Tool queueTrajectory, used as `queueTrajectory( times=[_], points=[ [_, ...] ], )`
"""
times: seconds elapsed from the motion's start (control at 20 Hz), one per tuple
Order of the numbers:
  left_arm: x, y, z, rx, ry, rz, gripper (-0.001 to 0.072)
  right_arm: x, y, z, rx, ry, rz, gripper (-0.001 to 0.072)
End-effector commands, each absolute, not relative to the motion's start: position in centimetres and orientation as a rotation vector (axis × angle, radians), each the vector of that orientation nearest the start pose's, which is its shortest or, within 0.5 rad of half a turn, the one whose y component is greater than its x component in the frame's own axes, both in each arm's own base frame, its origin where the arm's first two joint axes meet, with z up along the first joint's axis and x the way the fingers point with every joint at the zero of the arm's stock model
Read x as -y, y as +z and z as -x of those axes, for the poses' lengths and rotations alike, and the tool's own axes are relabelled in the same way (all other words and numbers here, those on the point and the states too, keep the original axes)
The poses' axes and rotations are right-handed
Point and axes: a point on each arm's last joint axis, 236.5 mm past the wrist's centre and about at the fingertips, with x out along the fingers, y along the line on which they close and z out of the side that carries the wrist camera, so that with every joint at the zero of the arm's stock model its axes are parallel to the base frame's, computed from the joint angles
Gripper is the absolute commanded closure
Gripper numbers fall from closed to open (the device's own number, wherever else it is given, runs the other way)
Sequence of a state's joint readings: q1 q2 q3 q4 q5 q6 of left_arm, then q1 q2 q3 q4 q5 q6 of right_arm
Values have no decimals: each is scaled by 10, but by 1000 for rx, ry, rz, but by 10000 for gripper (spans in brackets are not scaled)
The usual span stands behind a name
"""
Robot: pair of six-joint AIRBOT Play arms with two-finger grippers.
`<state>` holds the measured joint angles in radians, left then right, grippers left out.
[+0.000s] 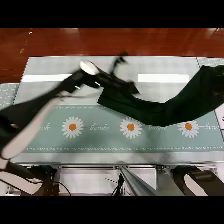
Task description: Fold the shirts.
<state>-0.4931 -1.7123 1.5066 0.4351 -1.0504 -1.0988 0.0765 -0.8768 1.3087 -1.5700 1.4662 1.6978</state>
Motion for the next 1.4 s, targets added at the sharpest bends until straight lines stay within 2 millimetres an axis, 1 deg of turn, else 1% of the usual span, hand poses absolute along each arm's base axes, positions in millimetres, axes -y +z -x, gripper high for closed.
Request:
queueTrajectory(
  times=[0.0, 0.05, 0.1, 0.15, 0.2, 0.3, 0.35, 0.4, 0.45, 0.5, 0.6, 0.7, 0.8, 0.9, 0.95, 1.0, 1.05, 1.1, 1.15, 1.2, 1.25, 1.3, 1.35],
  points=[
    [290, 123, -423, -969, -1006, 428, 695, -48, 155, -332, -1051, 68, -13, 687],
    [253, 147, -432, -913, -961, 440, 694, -59, 146, -343, -1055, 90, -17, 686],
    [220, 169, -435, -865, -921, 446, 694, -72, 136, -356, -1058, 110, -28, 686],
    [186, 191, -435, -814, -875, 447, 694, -84, 126, -367, -1062, 131, -41, 686],
    [158, 211, -432, -768, -832, 447, 694, -99, 115, -378, -1064, 158, -59, 686],
    [111, 247, -419, -686, -743, 446, 694, -135, 94, -398, -1063, 232, -100, 686],
    [95, 263, -409, -648, -711, 432, 693, -153, 84, -405, -1064, 267, -125, 686],
    [85, 276, -400, -619, -688, 419, 693, -173, 73, -410, -1071, 300, -154, 686],
    [79, 288, -390, -592, -671, 405, 693, -191, 63, -412, -1085, 332, -178, 686],
    [77, 297, -381, -573, -665, 388, 693, -208, 51, -412, -1106, 359, -197, 686],
    [83, 307, -365, -561, -681, 357, 693, -236, 30, -408, -1145, 400, -210, 686],
    [92, 309, -351, -576, -713, 335, 693, -258, 12, -406, -1164, 420, -216, 685],
    [99, 308, -345, -587, -735, 327, 693, -278, 0, -407, -1163, 422, -246, 685],
    [108, 303, -343, -604, -759, 330, 693, -301, -4, -408, -1143, 448, -291, 685],
    [113, 298, -342, -618, -771, 335, 693, -311, -4, -409, -1130, 461, -315, 657],
    [116, 292, -341, -633, -781, 342, 693, -321, -2, -411, -1111, 474, -343, 473],
    [119, 287, -340, -648, -788, 350, 693, -328, 1, -411, -1097, 486, -363, 314],
    [121, 282, -340, -661, -793, 358, 693, -332, 5, -411, -1089, 506, -375, 283],
    [120, 278, -341, -671, -792, 365, 693, -331, 8, -408, -1092, 524, -368, 278],
    [119, 275, -342, -675, -790, 368, 693, -325, 13, -406, -1098, 533, -343, 278],
    [116, 274, -345, -672, -776, 365, 693, -310, 18, -404, -1107, 526, -299, 278],
    [110, 273, -349, -664, -755, 366, 693, -285, 22, -402, -1122, 500, -230, 278],
    [105, 274, -352, -654, -736, 371, 692, -252, 27, -399, -1143, 449, -145, 278]
  ],
)
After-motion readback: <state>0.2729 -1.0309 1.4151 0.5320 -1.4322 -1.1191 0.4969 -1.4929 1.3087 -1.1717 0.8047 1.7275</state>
